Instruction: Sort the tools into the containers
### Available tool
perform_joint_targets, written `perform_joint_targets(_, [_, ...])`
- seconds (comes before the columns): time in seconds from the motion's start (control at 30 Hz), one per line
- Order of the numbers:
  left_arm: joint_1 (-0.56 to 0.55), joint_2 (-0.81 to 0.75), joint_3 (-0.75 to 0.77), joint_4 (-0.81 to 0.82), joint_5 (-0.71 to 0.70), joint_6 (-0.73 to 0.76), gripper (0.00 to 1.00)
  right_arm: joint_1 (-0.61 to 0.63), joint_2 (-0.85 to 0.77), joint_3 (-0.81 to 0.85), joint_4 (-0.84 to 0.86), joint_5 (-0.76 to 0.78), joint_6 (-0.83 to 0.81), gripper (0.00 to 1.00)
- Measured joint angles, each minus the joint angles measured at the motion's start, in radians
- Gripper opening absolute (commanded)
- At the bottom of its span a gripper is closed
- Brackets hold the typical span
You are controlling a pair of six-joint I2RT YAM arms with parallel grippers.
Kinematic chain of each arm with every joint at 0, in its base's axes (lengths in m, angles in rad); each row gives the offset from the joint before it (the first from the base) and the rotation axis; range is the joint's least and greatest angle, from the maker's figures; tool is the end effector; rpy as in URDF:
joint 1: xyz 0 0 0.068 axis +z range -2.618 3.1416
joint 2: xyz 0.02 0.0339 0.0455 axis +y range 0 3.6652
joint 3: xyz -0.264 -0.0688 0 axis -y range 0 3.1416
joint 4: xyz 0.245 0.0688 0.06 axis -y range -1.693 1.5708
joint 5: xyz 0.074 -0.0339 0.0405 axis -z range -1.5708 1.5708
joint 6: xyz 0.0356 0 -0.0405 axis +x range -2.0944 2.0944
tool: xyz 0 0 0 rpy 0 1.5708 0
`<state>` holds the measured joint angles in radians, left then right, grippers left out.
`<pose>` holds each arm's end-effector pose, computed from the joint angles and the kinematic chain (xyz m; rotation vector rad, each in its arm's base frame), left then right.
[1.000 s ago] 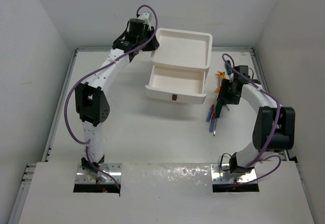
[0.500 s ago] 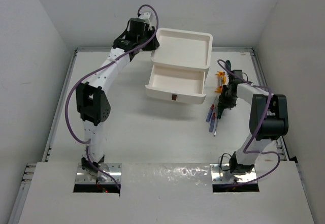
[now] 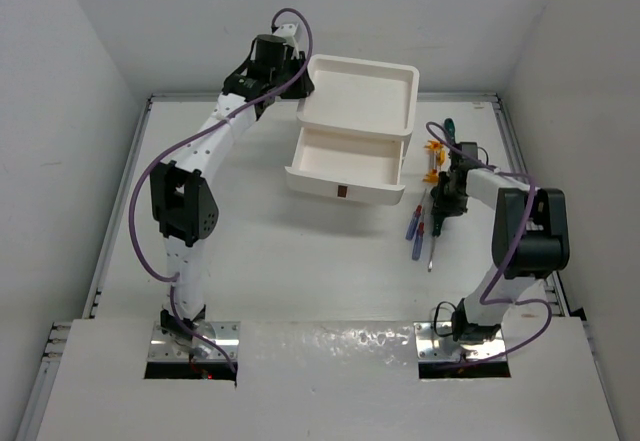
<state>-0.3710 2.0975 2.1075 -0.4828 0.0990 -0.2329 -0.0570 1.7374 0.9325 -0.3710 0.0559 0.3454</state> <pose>0.4596 -0.1826 0.3543 0.2058 2.0647 -0.4754 0.3184 -0.0202 0.1377 0.5632 2.6845 0.0030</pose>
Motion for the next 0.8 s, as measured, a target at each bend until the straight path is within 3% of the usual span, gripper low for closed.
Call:
perform_joint_targets(0.17, [0.000, 0.001, 0.003, -0.002, 0.000, 0.000, 0.14, 0.000, -0.039, -0.013, -0.011, -0.006, -0.039, 0.00])
perform_joint_targets(0.27, [0.000, 0.002, 0.006, -0.006, 0.001, -0.001, 0.14, 0.001, -0.141, -0.001, -0.066, -0.026, -0.111, 0.00])
perform_joint_targets(0.47, [0.000, 0.014, 0.026, -0.013, 0.005, -0.004, 0.14, 0.037, -0.431, 0.224, -0.109, -0.115, -0.324, 0.00])
perform_joint_targets(0.63, [0.000, 0.014, 0.026, -0.013, 0.006, -0.004, 0.14, 0.156, -0.535, 0.437, 0.017, -0.296, -0.486, 0.00])
perform_joint_targets(0.8, [0.000, 0.014, 0.026, -0.013, 0.005, -0.004, 0.14, 0.346, -0.478, 0.506, 0.135, -0.487, -0.640, 0.00])
